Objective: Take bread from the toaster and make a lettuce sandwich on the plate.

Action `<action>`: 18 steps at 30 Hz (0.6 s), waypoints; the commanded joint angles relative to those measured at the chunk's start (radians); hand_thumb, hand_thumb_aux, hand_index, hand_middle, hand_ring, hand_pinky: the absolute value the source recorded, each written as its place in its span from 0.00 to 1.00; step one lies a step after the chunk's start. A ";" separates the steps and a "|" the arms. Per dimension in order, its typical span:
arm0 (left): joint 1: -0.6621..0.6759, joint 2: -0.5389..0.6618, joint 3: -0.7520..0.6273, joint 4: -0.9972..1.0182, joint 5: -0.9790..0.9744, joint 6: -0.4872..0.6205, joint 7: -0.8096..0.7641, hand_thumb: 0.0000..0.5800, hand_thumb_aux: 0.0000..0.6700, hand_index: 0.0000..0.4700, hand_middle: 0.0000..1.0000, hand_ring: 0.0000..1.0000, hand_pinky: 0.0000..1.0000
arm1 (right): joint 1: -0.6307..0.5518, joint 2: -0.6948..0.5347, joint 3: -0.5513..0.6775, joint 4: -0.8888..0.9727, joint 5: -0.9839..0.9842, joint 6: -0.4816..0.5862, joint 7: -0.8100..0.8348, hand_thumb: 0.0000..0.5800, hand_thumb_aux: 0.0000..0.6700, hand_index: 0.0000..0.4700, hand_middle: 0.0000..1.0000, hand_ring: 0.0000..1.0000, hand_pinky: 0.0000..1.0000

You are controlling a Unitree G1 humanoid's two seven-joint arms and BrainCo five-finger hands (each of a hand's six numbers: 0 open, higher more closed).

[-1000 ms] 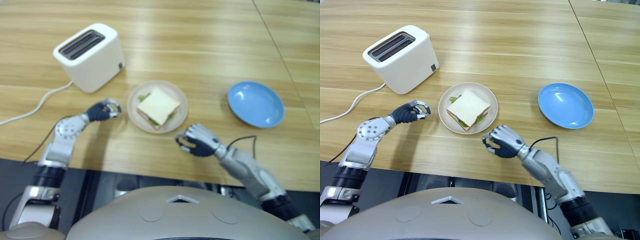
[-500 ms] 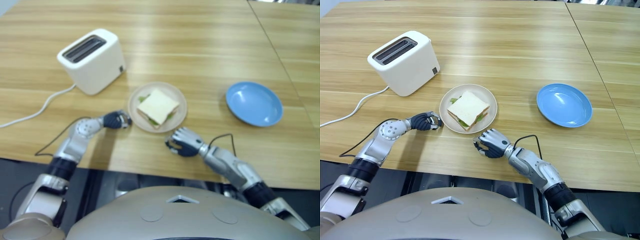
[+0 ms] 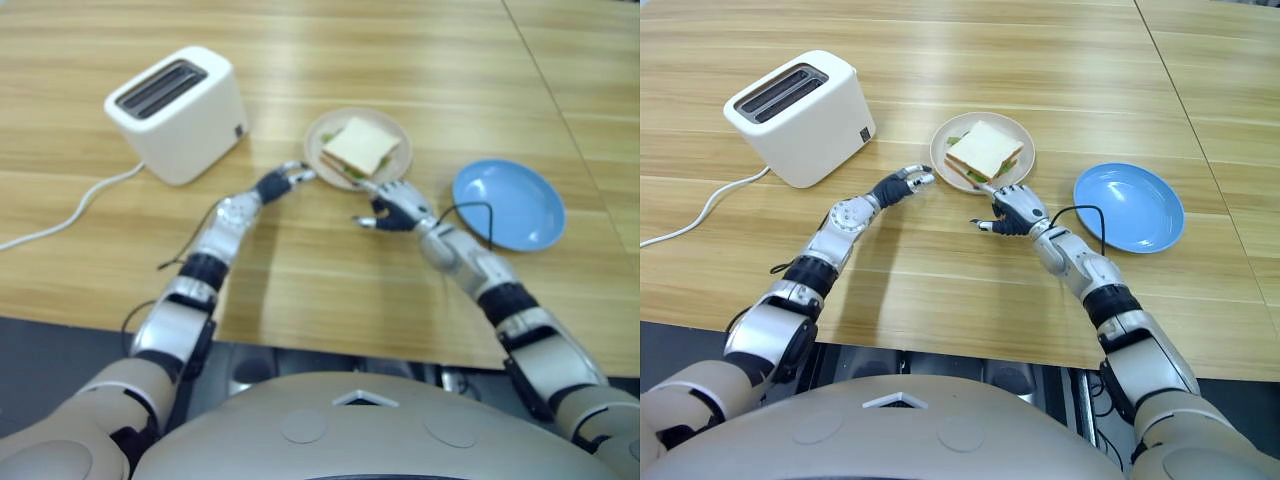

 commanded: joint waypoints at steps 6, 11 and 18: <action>-0.049 0.005 0.067 0.167 -0.026 -0.153 0.153 0.00 0.00 0.00 0.00 0.00 0.00 | -0.061 0.002 -0.040 0.131 0.105 -0.033 -0.099 0.00 0.00 0.00 0.00 0.00 0.00; -0.017 -0.013 0.175 0.103 -0.139 -0.270 0.158 0.00 0.00 0.00 0.00 0.00 0.00 | 0.031 0.017 -0.142 0.009 0.290 -0.132 -0.072 0.00 0.00 0.00 0.00 0.00 0.00; 0.031 -0.084 0.274 0.026 -0.281 -0.362 0.087 0.00 0.00 0.00 0.00 0.00 0.00 | 0.090 0.258 -0.473 -0.044 1.062 -0.068 0.419 0.00 0.00 0.00 0.00 0.00 0.00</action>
